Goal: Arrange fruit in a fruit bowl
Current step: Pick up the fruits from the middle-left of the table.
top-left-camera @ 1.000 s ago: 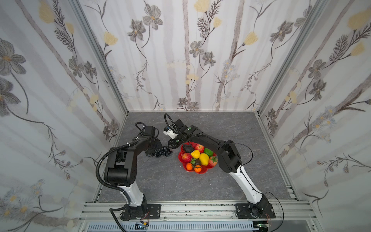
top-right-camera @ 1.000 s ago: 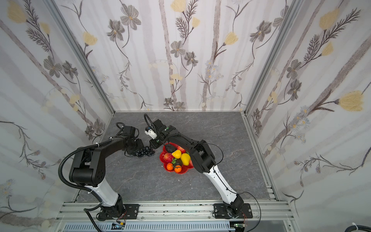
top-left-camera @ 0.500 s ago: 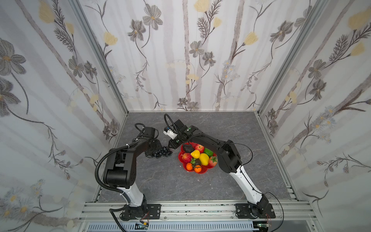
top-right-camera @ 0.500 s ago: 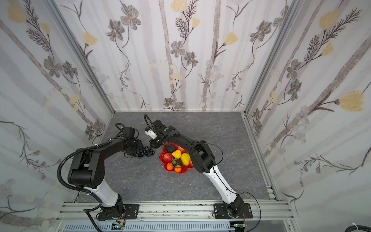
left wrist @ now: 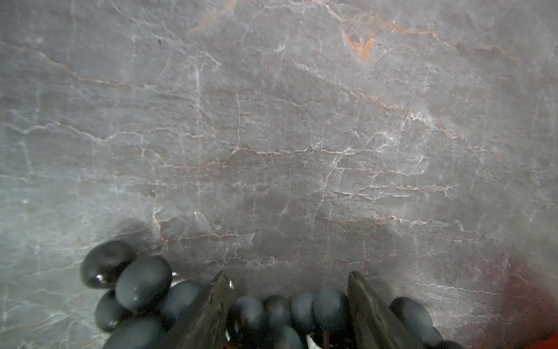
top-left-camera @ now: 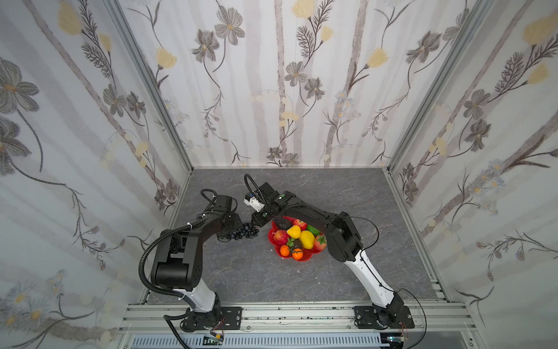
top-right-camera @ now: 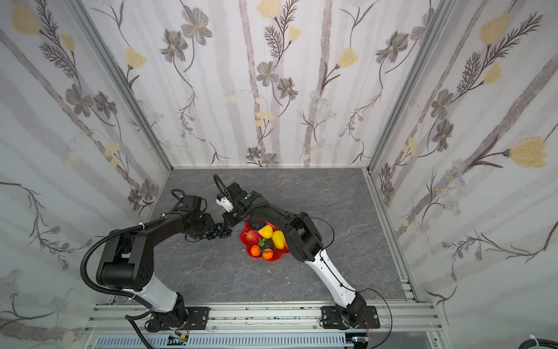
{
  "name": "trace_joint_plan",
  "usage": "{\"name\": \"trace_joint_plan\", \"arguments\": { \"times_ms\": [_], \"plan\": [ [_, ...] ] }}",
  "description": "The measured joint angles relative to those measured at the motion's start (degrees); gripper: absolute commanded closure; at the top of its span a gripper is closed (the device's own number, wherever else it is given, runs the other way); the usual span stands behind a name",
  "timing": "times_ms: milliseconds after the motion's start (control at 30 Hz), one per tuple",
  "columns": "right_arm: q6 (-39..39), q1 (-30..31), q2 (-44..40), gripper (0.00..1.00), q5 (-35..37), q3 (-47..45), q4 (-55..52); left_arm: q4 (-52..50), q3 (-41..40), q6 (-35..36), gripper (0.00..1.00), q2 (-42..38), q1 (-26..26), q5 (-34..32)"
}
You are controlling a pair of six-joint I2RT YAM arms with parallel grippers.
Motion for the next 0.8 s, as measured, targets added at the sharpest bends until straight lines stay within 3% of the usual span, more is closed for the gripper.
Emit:
{"name": "trace_joint_plan", "arguments": {
  "times_ms": [233, 500, 800],
  "plan": [
    [0.0, 0.22, -0.31, 0.8, 0.0, -1.9, 0.04, 0.09, -0.02, 0.0, 0.37, 0.0, 0.0, 0.02],
    [0.0, 0.72, -0.98, 0.94, 0.46, -2.58, 0.09, 0.17, -0.15, -0.17, 0.37, 0.0, 0.0, 0.02],
    [-0.02, 1.01, -3.74, 0.99, 1.64, -4.22, 0.07, 0.83, -1.29, -0.57, 0.36, -1.2, 0.0, 0.07]
  ]
}}
